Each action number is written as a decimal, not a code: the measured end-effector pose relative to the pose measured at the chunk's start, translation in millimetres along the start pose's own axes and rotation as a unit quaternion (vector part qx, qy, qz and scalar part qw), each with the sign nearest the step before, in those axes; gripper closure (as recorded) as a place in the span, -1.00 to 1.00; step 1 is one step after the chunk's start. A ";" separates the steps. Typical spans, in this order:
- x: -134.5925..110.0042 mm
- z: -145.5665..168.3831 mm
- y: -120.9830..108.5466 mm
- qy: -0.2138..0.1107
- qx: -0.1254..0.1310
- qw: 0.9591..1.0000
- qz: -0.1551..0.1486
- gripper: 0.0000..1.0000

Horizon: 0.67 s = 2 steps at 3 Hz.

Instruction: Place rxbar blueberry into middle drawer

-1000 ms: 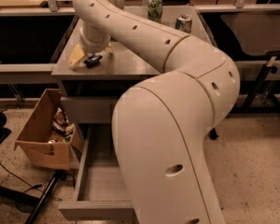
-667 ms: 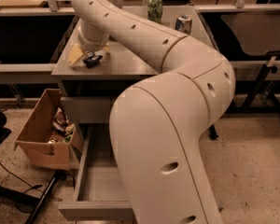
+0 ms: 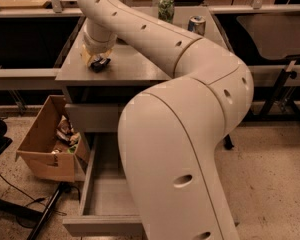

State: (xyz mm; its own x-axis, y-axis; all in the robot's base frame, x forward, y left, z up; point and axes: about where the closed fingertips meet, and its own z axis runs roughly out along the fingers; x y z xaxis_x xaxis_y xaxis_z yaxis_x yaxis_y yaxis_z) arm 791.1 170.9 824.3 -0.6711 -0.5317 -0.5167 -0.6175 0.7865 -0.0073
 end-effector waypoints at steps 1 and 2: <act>-4.6 -7.6 -0.1 0.000 0.000 1.000 0.000 1.00; -8.5 -14.2 -0.2 0.000 0.000 1.000 0.000 1.00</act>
Offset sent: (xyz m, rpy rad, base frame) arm -0.0700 -0.1159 0.1087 0.2003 -0.2148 0.0534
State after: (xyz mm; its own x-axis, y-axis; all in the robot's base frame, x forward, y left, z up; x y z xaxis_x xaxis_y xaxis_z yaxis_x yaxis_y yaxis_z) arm 791.0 170.8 840.8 -0.6708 -0.5318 -0.5169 -0.6176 0.7864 -0.0076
